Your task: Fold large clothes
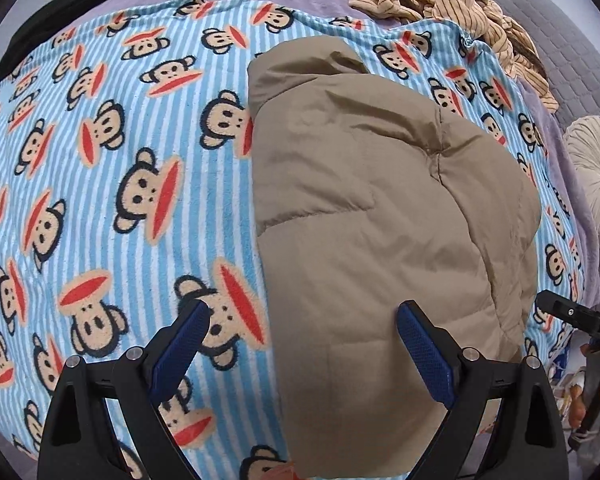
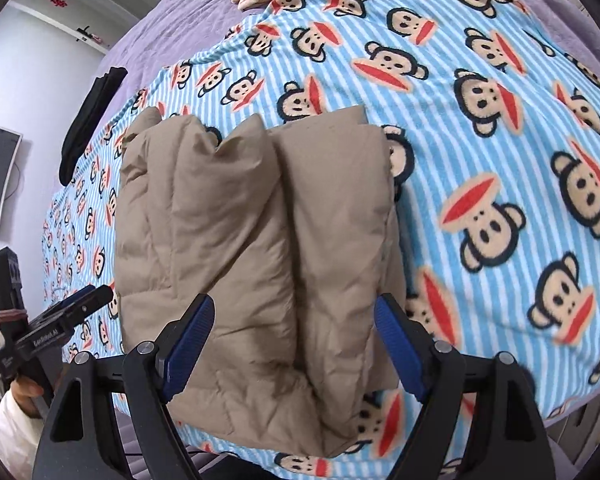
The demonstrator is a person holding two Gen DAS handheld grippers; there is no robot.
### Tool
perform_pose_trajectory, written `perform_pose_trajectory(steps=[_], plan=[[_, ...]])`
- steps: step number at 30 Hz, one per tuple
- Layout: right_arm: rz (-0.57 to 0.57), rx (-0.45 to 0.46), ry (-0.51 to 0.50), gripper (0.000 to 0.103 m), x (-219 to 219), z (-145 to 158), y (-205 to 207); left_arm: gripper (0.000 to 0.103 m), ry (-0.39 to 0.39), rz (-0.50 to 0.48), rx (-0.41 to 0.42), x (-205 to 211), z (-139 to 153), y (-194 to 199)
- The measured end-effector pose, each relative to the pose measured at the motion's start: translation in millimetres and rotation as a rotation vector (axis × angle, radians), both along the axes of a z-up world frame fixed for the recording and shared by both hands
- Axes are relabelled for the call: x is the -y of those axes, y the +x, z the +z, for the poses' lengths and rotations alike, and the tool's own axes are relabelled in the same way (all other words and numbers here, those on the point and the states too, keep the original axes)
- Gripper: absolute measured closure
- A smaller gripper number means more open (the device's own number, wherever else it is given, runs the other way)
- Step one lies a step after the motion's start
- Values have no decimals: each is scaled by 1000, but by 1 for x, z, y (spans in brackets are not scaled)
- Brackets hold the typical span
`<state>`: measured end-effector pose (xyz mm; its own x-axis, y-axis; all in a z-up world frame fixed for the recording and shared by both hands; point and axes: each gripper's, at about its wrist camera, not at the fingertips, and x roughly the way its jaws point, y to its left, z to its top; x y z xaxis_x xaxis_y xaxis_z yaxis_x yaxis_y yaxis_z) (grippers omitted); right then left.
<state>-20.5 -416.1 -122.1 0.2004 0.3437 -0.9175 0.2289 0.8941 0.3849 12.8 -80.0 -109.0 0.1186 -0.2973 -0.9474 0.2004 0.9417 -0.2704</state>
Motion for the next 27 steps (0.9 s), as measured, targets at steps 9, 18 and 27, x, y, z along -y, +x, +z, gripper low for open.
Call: perform_pose_trajectory(steps=[9, 18, 27], plan=[[40, -47, 127, 0, 23, -36, 18, 8, -199, 6, -105, 0, -24, 15], [163, -95, 186, 0, 13, -81, 51, 8, -395, 26, -222, 1, -75, 42], [84, -141, 449, 0, 15, -135, 79, 9, -378, 78, -249, 32, -89, 46]])
